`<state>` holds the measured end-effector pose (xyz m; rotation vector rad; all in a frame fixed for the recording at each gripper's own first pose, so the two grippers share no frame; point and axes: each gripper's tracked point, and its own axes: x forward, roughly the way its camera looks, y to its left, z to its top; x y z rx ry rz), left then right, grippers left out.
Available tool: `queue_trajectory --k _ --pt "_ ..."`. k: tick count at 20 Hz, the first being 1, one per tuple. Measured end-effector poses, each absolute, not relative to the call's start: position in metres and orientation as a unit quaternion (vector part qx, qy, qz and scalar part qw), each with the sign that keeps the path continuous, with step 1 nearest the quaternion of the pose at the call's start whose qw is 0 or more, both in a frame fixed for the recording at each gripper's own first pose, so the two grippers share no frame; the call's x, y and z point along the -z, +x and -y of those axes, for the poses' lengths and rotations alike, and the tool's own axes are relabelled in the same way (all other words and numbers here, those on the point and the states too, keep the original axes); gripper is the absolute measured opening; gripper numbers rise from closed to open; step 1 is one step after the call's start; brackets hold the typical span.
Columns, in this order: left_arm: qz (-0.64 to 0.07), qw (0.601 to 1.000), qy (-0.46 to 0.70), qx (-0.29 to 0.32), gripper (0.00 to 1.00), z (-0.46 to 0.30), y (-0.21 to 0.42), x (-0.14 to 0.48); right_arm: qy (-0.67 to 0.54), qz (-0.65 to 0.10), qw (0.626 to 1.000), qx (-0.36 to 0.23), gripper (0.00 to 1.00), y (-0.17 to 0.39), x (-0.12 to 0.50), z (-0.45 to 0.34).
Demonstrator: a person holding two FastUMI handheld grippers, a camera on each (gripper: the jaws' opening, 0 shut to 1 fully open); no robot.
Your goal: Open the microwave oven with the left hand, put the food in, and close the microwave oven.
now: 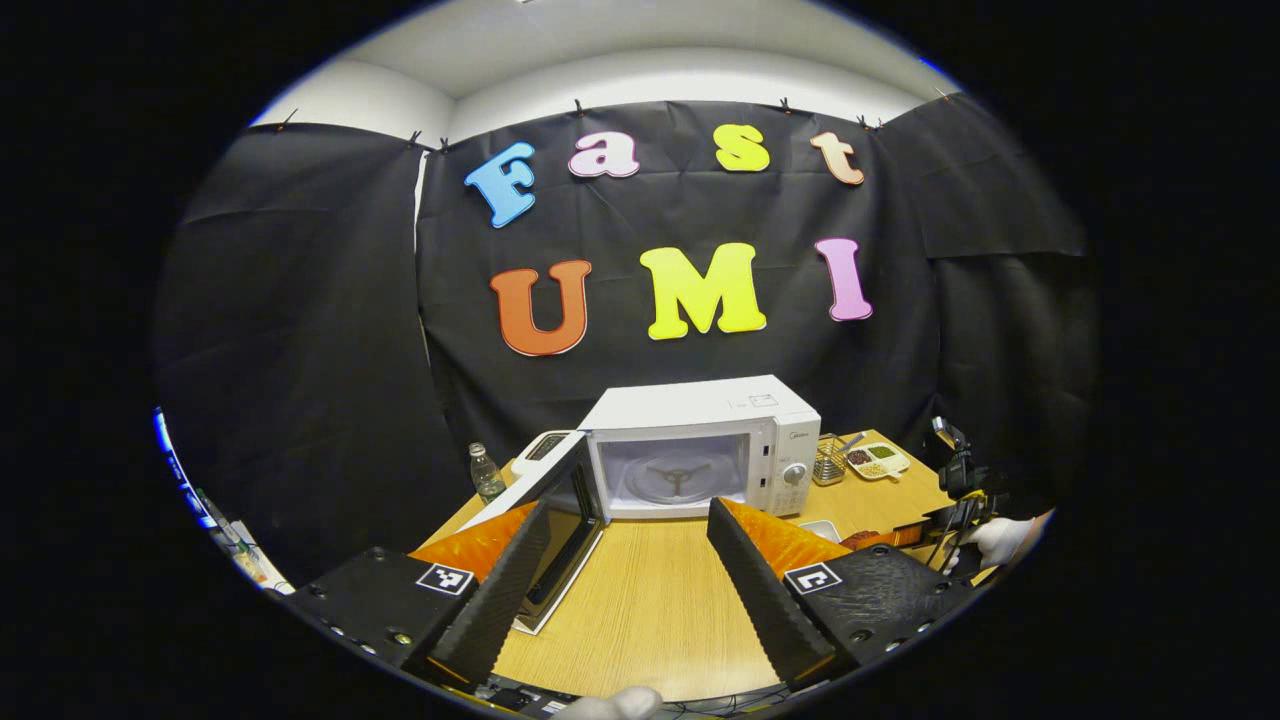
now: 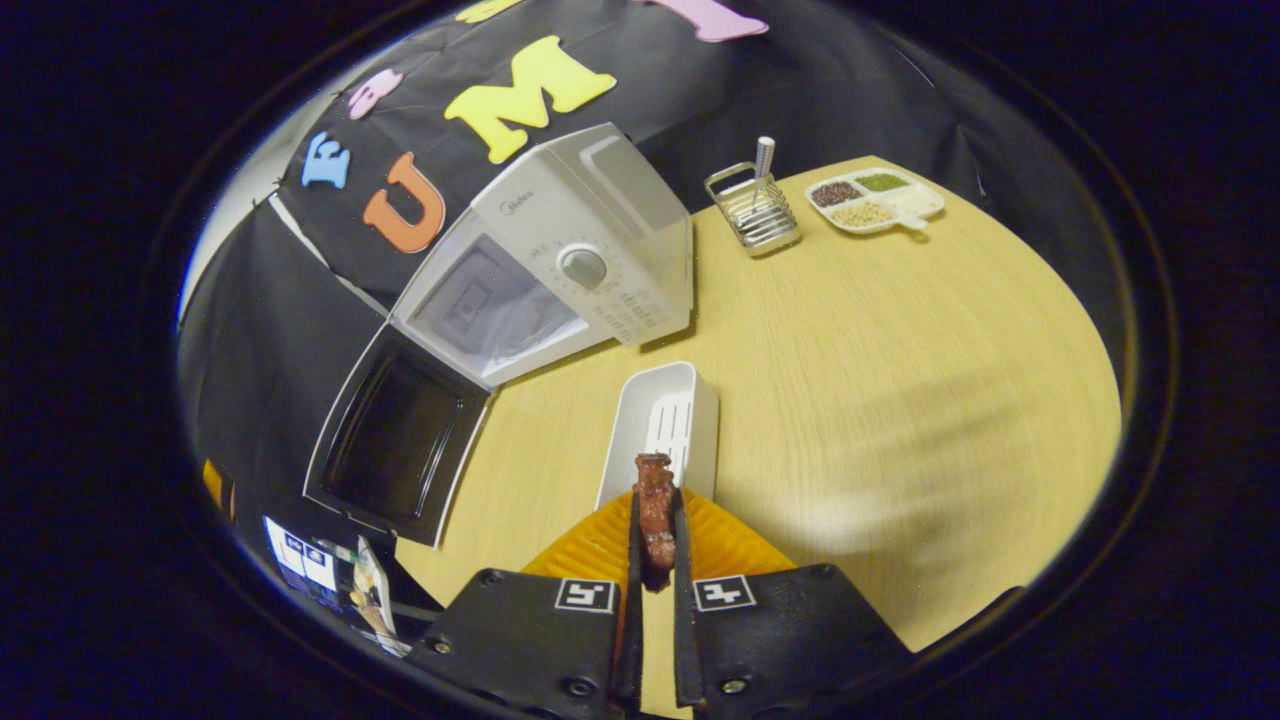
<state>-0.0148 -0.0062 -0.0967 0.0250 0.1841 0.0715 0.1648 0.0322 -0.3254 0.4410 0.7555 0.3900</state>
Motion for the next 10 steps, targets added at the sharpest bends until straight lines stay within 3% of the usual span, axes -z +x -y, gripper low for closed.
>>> queue_trajectory --k 10 --pt "-0.083 0.996 -0.005 -0.043 0.97 -0.04 -0.033 0.099 0.199 -0.262 0.922 -0.204 0.16 0.162 0.203 -0.089"
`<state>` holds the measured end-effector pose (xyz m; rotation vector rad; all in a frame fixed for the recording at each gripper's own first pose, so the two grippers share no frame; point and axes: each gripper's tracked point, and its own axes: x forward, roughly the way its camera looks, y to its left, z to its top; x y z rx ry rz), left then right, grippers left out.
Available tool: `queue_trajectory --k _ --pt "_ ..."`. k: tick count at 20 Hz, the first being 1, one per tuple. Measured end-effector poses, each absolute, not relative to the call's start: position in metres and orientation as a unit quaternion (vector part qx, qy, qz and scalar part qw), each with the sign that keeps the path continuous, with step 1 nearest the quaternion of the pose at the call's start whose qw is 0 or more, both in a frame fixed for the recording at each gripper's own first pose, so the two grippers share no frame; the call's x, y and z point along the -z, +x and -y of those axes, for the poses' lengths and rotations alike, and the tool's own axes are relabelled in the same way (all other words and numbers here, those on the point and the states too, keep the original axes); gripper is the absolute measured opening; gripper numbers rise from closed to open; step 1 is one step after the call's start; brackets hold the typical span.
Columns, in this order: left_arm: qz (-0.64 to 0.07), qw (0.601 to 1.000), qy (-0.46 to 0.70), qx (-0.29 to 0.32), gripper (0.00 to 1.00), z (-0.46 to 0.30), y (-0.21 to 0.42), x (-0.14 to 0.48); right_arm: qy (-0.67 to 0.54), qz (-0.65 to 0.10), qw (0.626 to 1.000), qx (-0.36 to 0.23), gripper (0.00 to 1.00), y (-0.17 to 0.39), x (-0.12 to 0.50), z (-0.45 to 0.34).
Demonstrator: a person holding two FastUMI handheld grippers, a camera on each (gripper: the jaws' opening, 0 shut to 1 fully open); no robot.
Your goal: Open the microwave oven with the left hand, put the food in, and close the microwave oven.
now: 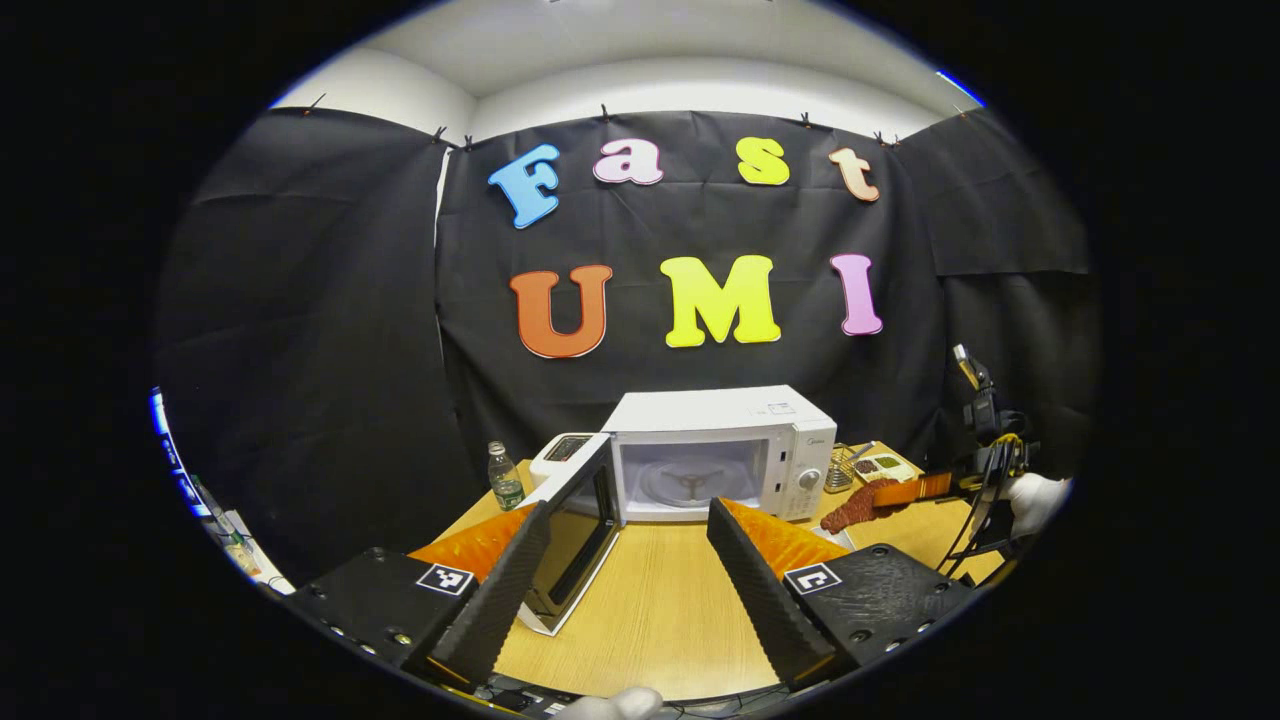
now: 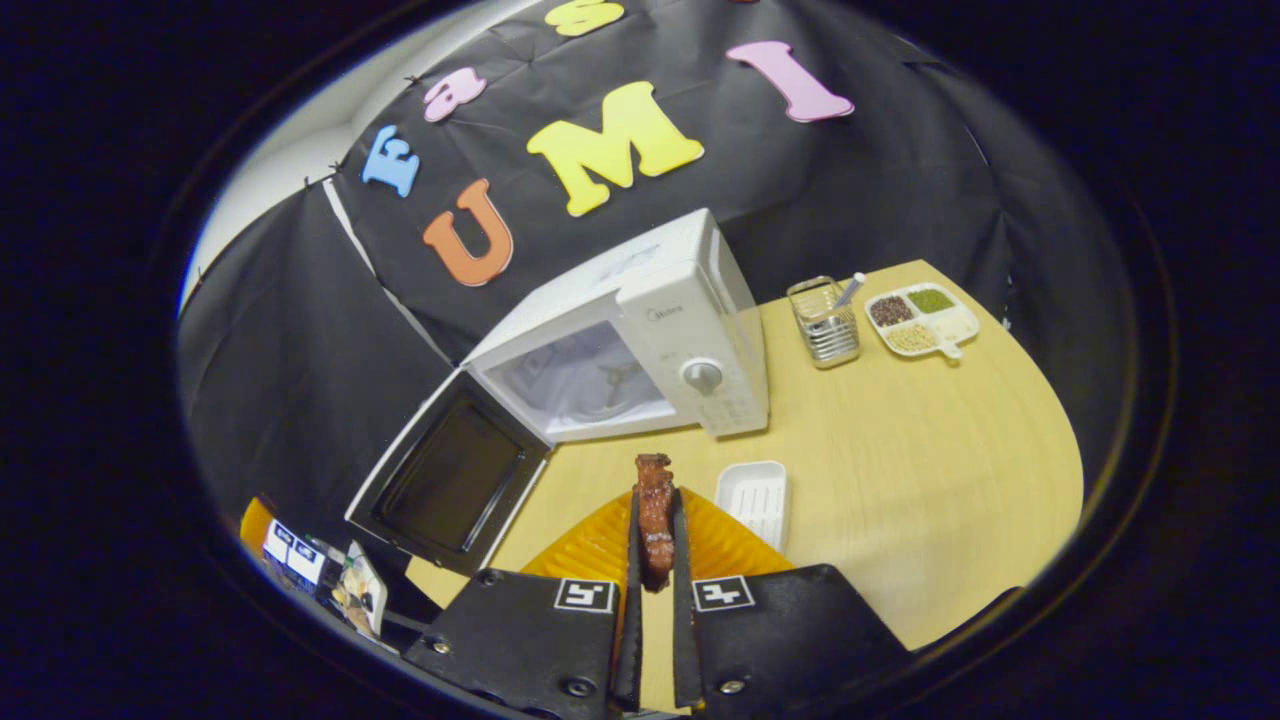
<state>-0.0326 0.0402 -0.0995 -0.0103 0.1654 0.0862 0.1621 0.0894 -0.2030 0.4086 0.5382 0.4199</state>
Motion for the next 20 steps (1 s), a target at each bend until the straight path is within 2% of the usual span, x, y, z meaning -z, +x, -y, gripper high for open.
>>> queue_trajectory --k 5,9,13,20 --pt "-0.087 0.995 0.007 -0.049 0.96 -0.079 -0.043 0.101 0.271 -0.223 0.913 -0.207 0.15 0.183 0.182 -0.167" --pt "-0.095 0.994 0.017 -0.057 0.96 -0.113 -0.05 0.103 0.354 -0.192 0.899 -0.173 0.15 0.223 0.184 -0.222" --pt "-0.099 0.993 0.015 -0.07 0.97 -0.138 -0.049 0.11 0.403 -0.167 0.889 -0.141 0.15 0.272 0.199 -0.275" --pt "-0.096 0.991 0.036 -0.081 0.97 -0.168 -0.039 0.121 0.402 -0.147 0.9 -0.078 0.15 0.361 0.247 -0.325"
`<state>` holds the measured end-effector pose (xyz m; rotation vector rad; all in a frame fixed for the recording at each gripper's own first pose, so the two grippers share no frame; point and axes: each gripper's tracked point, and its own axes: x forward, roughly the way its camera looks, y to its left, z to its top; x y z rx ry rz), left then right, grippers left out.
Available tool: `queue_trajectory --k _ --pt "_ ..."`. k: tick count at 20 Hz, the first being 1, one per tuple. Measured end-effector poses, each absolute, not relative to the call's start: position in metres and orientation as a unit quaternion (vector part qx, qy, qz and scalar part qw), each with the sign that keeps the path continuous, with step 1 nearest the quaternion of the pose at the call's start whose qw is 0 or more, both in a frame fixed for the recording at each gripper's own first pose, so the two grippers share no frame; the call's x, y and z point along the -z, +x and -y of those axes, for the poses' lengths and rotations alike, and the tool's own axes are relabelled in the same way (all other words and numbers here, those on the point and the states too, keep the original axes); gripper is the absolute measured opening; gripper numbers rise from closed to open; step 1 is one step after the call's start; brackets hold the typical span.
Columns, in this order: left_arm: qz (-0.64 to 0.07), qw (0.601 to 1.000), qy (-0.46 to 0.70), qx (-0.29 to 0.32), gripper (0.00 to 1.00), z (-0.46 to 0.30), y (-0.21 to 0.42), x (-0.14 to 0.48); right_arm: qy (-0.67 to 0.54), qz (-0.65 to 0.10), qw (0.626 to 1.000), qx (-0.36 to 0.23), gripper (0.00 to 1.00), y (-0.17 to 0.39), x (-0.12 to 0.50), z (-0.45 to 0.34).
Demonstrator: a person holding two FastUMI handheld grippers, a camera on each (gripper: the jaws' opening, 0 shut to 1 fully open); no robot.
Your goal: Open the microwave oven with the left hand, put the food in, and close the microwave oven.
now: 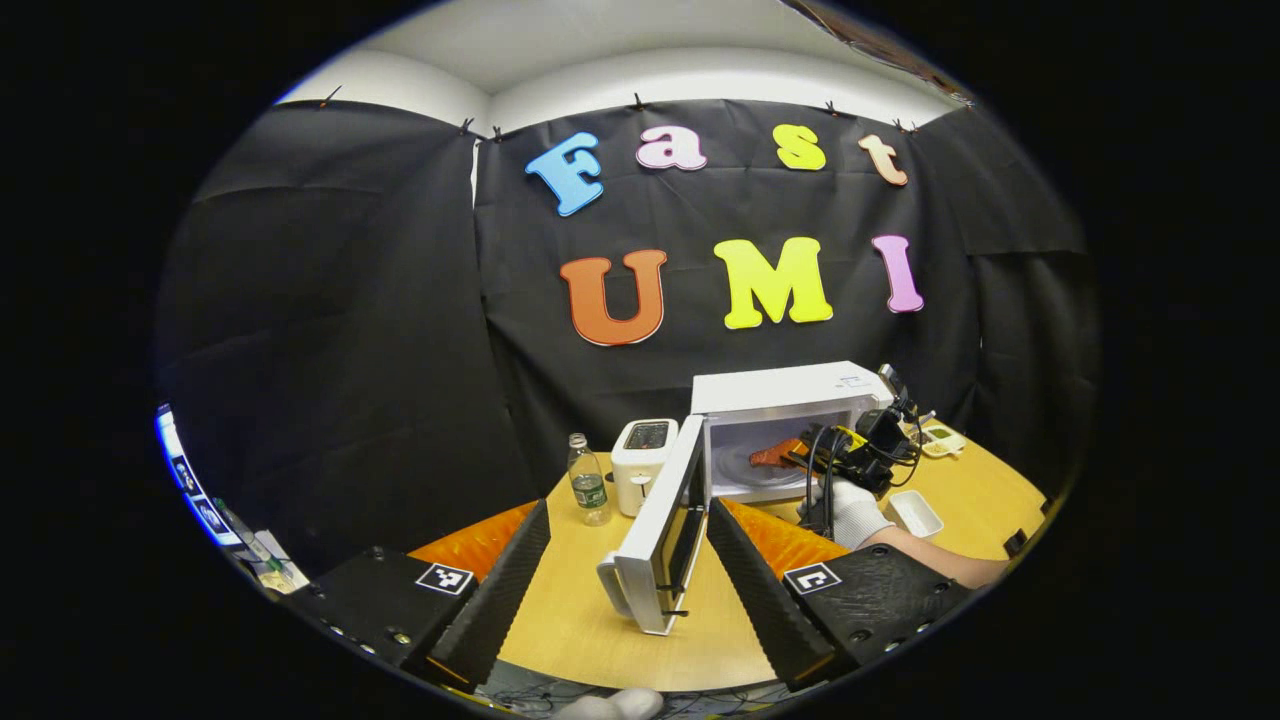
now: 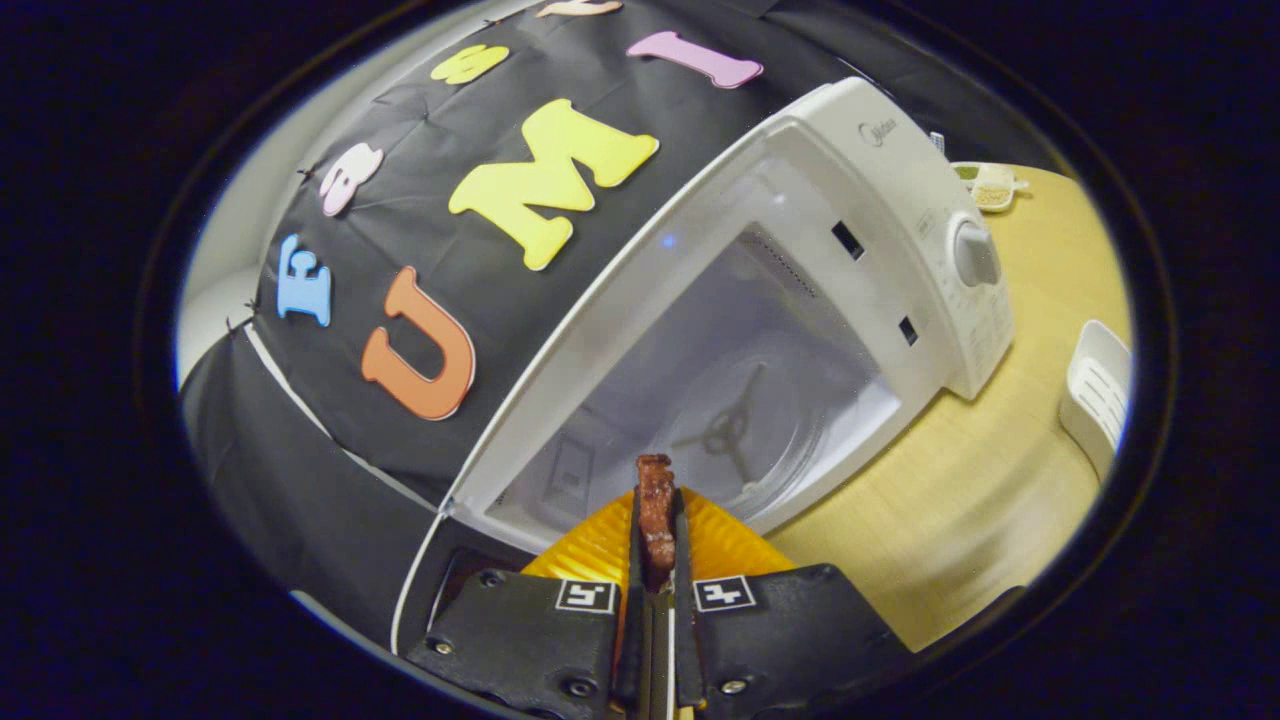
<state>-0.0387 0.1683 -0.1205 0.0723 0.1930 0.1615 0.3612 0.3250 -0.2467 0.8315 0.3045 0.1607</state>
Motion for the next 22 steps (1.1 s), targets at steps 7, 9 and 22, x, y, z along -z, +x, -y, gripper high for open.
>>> queue_trajectory --k 7,9,22 --pt "-0.104 0.991 0.024 -0.083 0.97 -0.178 -0.022 0.14 0.36 -0.139 0.922 -0.025 0.06 0.41 0.283 -0.321" --pt "-0.104 0.991 0.022 -0.085 0.96 -0.18 -0.019 0.142 0.354 -0.131 0.926 -0.017 0.16 0.42 0.289 -0.318" --pt "-0.123 0.988 0.007 -0.097 0.97 -0.184 -0.017 0.163 0.062 -0.084 0.995 -0.001 0.64 0.441 0.27 -0.309"
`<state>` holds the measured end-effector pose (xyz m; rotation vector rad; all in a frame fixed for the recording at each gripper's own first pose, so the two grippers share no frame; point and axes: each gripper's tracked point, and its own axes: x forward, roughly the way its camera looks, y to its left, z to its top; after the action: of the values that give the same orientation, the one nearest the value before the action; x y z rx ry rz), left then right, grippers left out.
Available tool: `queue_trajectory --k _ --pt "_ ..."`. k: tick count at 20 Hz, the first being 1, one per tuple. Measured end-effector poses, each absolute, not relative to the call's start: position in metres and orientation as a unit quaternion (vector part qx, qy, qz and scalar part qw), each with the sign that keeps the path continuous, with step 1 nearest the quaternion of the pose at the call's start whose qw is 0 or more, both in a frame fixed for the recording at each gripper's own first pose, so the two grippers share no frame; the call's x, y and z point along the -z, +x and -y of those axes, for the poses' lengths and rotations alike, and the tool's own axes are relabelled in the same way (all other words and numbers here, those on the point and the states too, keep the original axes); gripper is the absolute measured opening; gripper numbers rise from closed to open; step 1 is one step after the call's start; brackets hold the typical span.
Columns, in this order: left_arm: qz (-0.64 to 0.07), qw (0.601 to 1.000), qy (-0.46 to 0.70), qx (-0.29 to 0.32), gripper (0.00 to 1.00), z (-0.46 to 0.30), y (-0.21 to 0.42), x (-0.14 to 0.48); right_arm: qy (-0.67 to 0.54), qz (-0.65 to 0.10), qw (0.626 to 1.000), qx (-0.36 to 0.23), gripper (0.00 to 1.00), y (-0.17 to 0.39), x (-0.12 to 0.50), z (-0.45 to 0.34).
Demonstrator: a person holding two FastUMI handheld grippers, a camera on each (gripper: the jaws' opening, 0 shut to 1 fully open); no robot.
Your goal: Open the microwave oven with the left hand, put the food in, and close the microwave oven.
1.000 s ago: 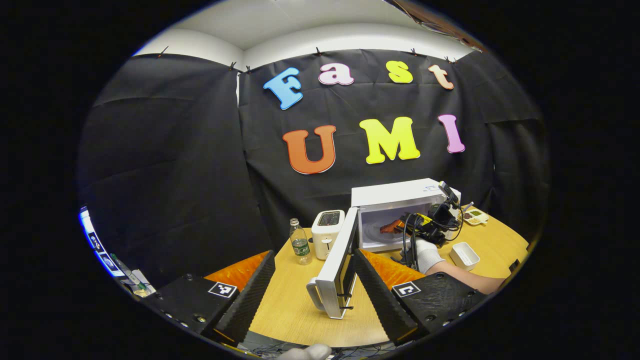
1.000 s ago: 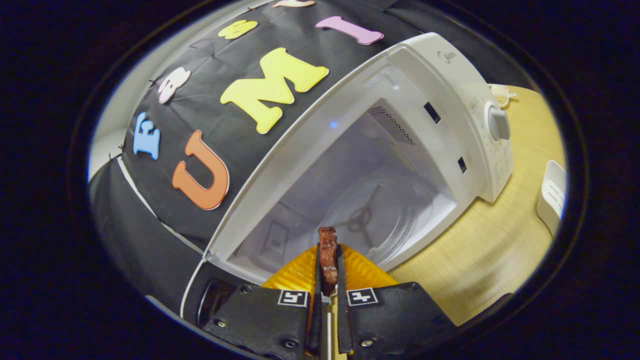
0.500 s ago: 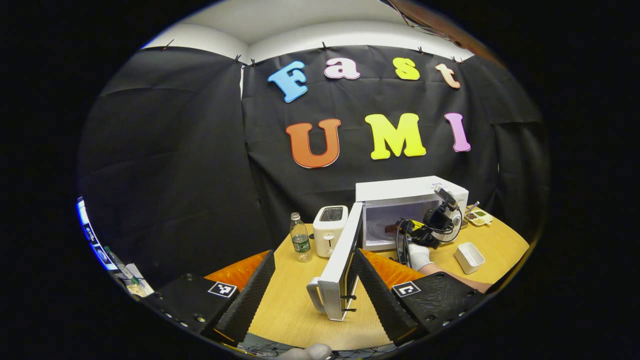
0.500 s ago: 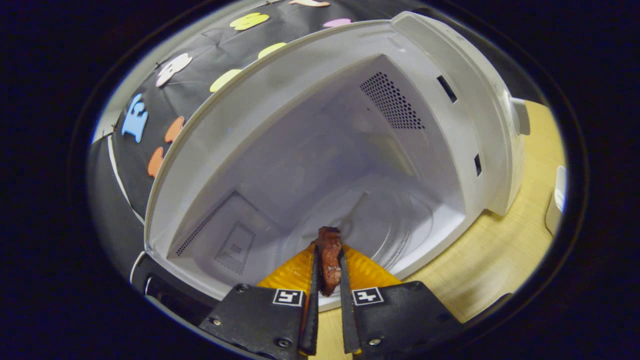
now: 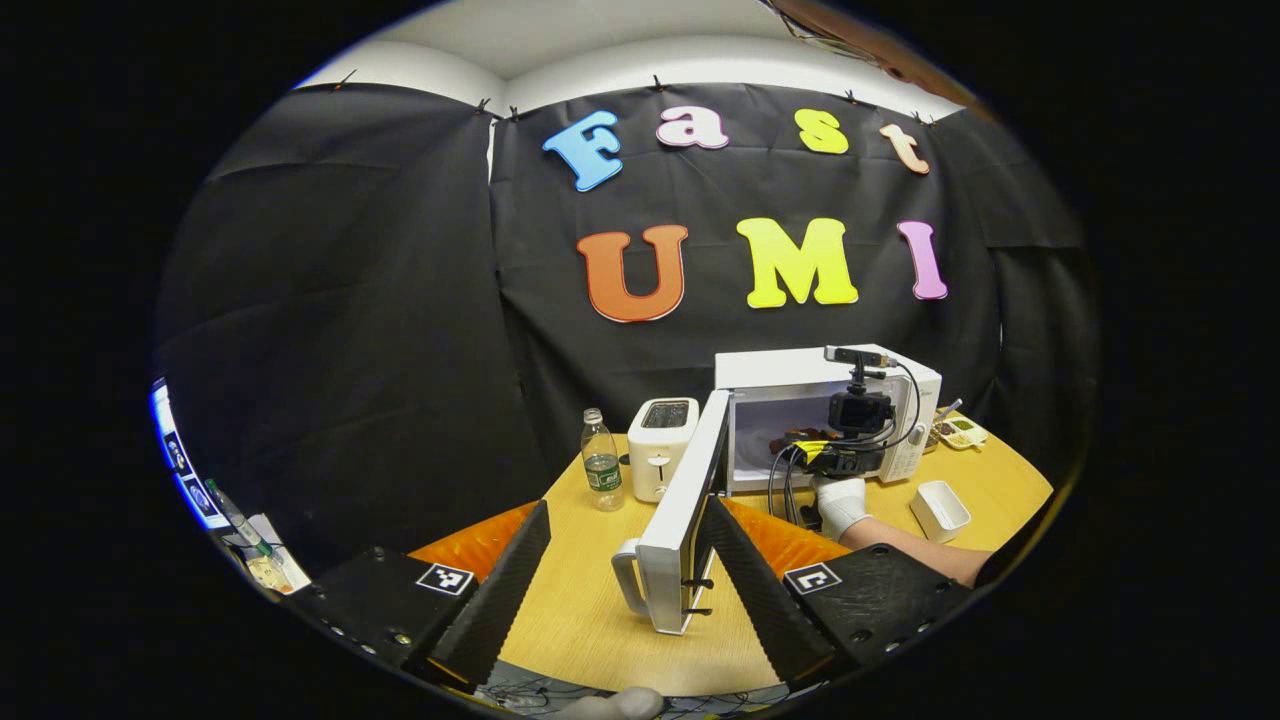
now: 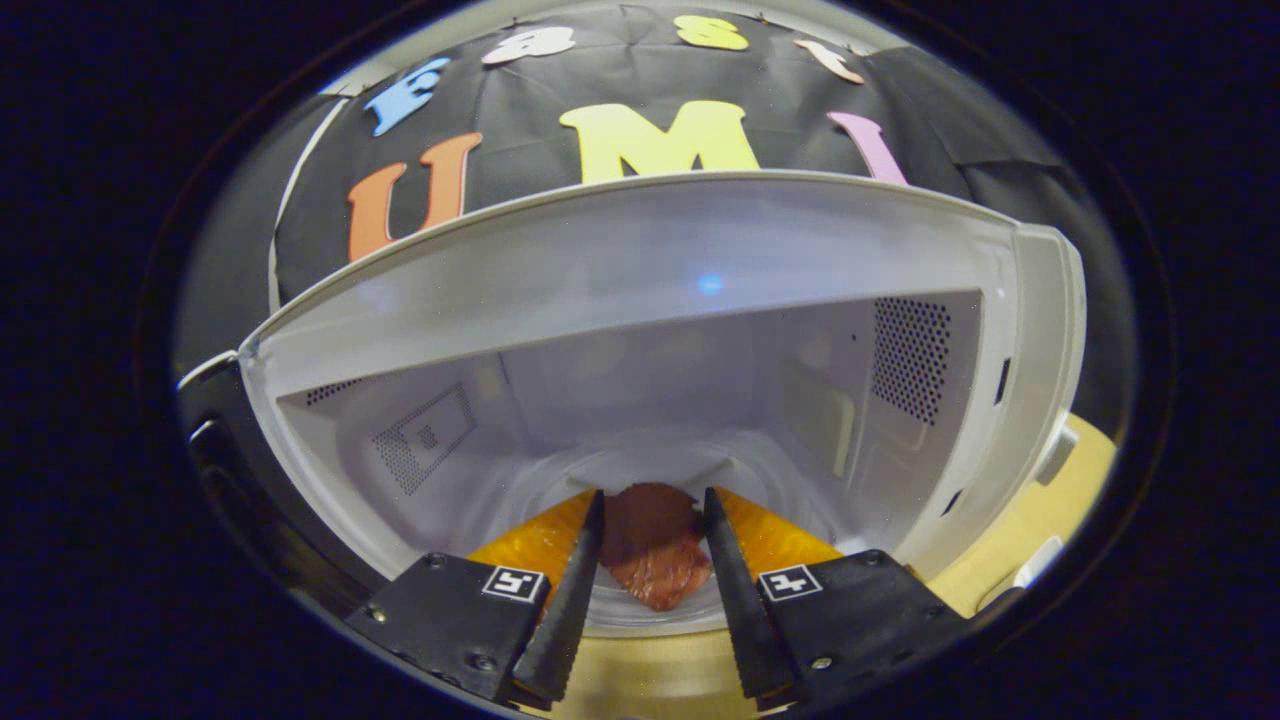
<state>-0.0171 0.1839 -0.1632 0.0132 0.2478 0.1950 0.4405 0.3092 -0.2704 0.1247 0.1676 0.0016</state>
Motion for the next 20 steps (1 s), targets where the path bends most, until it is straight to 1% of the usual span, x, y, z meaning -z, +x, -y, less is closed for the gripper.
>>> queue_trajectory --k 1,3,4,7,9,10,11,14,15,18,19,20 --pt "-0.124 0.987 0.003 -0.098 0.97 -0.185 -0.019 0.165 0.044 -0.079 0.996 -0.001 0.66 0.442 0.267 -0.309" --pt "-0.124 0.987 0.0 -0.098 0.97 -0.184 -0.018 0.166 0.028 -0.076 0.997 -0.003 0.81 0.441 0.263 -0.307" --pt "-0.125 0.987 0.001 -0.099 0.97 -0.185 -0.018 0.166 0.032 -0.079 0.996 -0.01 0.97 0.439 0.262 -0.31" --pt "-0.122 0.988 0.003 -0.099 0.97 -0.184 -0.017 0.165 0.033 -0.09 0.995 -0.024 0.98 0.425 0.26 -0.305" --pt "-0.119 0.988 0.001 -0.097 0.96 -0.182 -0.016 0.162 0.05 -0.104 0.992 -0.047 0.98 0.402 0.255 -0.305" --pt "-0.117 0.989 0.0 -0.094 0.96 -0.18 -0.016 0.159 0.058 -0.115 0.99 -0.05 0.92 0.387 0.252 -0.301" --pt "-0.115 0.989 -0.001 -0.09 0.97 -0.177 -0.016 0.157 0.063 -0.123 0.989 -0.06 0.97 0.371 0.247 -0.298" --pt "-0.108 0.991 -0.011 -0.074 0.96 -0.166 -0.017 0.147 0.07 -0.143 0.985 -0.071 0.95 0.314 0.224 -0.276" --pt "-0.102 0.992 -0.011 -0.069 0.97 -0.162 -0.016 0.143 0.067 -0.149 0.984 -0.072 0.87 0.295 0.215 -0.264" --pt "-0.088 0.995 -0.01 -0.052 0.97 -0.151 -0.011 0.13 0.044 -0.155 0.984 -0.073 0.89 0.239 0.185 -0.226" --pt "-0.082 0.996 -0.011 -0.043 0.97 -0.146 -0.009 0.127 0.031 -0.152 0.985 -0.07 0.92 0.22 0.175 -0.209" --pt "-0.08 0.996 -0.012 -0.038 0.97 -0.143 -0.008 0.125 0.024 -0.149 0.986 -0.07 0.99 0.202 0.163 -0.194"
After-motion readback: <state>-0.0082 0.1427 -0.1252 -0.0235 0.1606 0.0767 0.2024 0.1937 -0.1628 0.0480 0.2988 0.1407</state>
